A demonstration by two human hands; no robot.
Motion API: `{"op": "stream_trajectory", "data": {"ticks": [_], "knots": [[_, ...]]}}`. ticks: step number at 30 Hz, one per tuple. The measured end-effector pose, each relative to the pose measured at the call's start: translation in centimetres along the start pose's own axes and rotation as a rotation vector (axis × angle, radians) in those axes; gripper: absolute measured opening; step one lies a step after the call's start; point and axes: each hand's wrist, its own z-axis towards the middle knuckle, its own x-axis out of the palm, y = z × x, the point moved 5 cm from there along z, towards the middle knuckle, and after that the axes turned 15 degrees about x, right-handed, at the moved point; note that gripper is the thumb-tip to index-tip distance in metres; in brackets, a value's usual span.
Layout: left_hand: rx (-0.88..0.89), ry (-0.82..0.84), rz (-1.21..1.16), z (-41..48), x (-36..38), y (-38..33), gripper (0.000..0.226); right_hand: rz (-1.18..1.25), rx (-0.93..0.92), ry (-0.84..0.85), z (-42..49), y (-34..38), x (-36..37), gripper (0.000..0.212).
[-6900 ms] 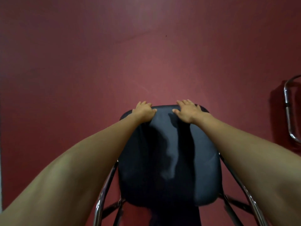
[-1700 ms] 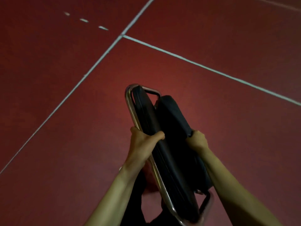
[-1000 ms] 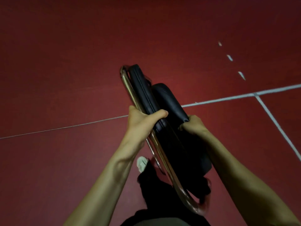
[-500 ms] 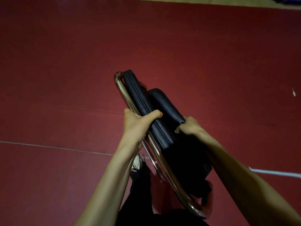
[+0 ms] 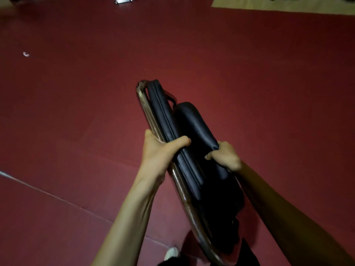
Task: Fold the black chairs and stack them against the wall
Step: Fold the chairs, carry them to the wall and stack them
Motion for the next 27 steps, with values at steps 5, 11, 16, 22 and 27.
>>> {"op": "stream_trajectory", "data": {"ticks": [5,11,16,22,27], "knots": [[0.024,-0.091,0.028,12.2,8.1,-3.3,0.071,-0.025,-0.049,0.044,10.8,9.2,-7.6,0.027],[0.013,-0.118,-0.019,27.7,16.0,-6.0,0.068,-0.081,-0.071,-0.016,22.4,20.5,-17.0,0.030],[0.019,-0.071,-0.062,39.8,21.3,-5.8,0.069,-0.135,-0.074,-0.092,31.1,28.2,-23.2,0.035],[-0.005,0.068,-0.131,58.5,28.4,-5.7,0.055,-0.138,0.054,-0.166,43.0,38.0,-30.5,0.031],[-0.041,0.186,-0.147,72.1,32.9,-8.1,0.026,-0.096,0.094,-0.235,50.6,46.6,-35.5,0.026]]}}
